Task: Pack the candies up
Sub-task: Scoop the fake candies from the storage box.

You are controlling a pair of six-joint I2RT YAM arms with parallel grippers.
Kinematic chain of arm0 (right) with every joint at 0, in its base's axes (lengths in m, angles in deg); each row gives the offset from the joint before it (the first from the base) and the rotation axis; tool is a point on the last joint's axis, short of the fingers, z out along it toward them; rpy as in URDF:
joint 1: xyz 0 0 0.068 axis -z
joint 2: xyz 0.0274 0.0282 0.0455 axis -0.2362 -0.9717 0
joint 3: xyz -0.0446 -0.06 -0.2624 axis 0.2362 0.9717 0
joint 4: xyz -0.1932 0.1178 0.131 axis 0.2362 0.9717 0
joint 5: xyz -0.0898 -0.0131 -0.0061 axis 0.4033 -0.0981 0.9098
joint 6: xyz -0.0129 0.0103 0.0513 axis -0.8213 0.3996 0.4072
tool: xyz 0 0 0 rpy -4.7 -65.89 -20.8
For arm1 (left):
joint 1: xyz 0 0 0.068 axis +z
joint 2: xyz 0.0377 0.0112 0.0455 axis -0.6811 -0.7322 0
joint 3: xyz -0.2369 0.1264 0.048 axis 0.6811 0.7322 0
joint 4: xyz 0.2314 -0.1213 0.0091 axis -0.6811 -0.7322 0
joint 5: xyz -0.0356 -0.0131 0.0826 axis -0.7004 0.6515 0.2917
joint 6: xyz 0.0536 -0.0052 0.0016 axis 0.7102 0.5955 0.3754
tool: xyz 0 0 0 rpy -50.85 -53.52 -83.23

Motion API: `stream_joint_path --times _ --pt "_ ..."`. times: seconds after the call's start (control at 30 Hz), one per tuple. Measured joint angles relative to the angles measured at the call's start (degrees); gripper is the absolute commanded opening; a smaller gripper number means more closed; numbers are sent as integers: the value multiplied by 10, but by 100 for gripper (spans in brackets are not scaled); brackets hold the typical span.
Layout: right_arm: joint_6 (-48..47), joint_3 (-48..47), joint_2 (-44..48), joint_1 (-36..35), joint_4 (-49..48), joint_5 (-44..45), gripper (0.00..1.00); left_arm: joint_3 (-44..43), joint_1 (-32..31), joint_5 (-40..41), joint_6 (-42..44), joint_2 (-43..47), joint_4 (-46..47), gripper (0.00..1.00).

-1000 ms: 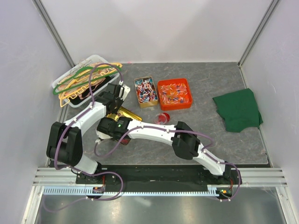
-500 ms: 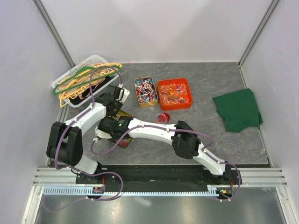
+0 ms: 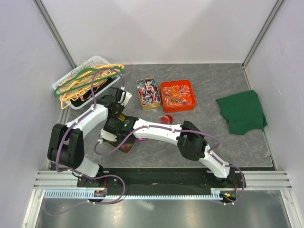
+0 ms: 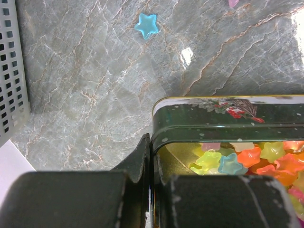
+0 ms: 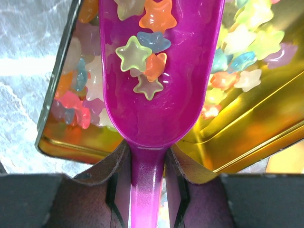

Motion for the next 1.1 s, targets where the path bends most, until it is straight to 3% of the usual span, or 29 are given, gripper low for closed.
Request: stream_joint_path --times 0.5,1.1 --pt "-32 44 48 21 -24 58 0 -8 3 -24 -2 -7 60 2" --pt "-73 65 109 48 -68 5 0 3 10 -35 -3 -16 81 2"
